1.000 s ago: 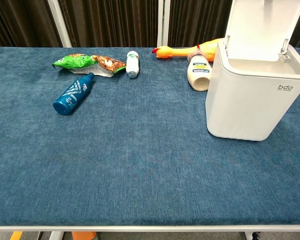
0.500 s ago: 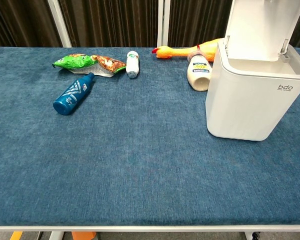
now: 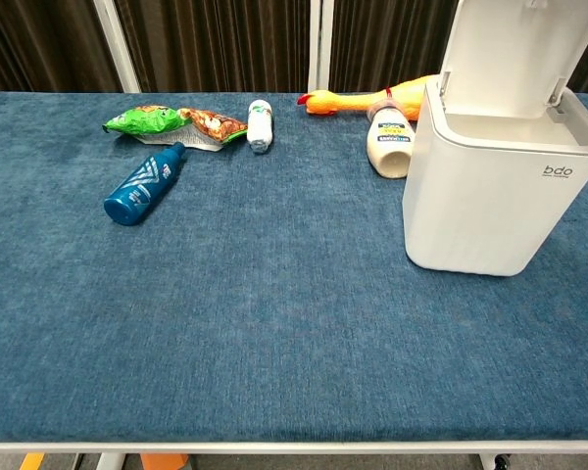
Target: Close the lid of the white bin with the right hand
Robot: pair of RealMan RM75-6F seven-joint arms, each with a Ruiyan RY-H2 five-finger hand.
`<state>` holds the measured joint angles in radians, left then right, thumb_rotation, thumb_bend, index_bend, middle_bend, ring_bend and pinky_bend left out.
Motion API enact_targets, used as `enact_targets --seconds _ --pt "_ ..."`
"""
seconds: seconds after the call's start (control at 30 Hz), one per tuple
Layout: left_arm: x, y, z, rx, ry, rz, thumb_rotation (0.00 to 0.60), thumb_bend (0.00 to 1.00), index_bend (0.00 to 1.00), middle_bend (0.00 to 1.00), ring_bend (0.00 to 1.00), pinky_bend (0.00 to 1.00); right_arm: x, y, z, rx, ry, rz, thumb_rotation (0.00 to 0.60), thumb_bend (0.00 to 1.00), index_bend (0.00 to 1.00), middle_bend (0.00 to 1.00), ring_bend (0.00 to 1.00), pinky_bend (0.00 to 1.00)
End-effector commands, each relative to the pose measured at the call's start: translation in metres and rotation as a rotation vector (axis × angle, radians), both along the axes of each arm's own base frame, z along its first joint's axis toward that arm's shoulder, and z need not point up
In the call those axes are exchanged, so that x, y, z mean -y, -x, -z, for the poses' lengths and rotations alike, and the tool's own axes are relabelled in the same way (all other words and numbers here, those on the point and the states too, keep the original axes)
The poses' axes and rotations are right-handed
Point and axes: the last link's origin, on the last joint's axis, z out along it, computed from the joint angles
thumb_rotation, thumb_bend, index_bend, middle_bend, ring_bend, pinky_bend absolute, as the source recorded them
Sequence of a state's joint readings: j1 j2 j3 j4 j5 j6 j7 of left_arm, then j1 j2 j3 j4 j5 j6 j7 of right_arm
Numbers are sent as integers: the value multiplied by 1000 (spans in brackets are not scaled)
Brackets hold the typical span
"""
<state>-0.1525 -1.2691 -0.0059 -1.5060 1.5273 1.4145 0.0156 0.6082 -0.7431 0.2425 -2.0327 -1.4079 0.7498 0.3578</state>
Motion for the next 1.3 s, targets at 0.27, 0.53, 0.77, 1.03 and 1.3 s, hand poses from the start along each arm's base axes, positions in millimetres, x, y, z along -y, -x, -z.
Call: enact_targets --seconds 0.27,0.53,0.77,1.03,1.3 --pt "1 -2 0 0 4 2 600 0 228 201 107 181 -30 4 5 23 -75 -13 600 1000 0 24 0 65" --pt "0 -2 2 -2 12 2 600 0 228 201 106 181 -38 7 8 60 -136 7 600 1000 0 25 0 84" --pt "1 -2 2 -1 16 -1 600 0 228 201 107 181 -37 11 12 98 -190 49 600 1000 0 26 0 116" --pt "1 -1 3 1 19 -5 600 0 228 201 107 181 -33 16 16 127 -226 92 600 1000 0 24 0 120" --pt "1 -1 3 0 24 -4 600 0 228 201 107 181 -30 29 24 136 -256 143 600 1000 0 20 0 120"
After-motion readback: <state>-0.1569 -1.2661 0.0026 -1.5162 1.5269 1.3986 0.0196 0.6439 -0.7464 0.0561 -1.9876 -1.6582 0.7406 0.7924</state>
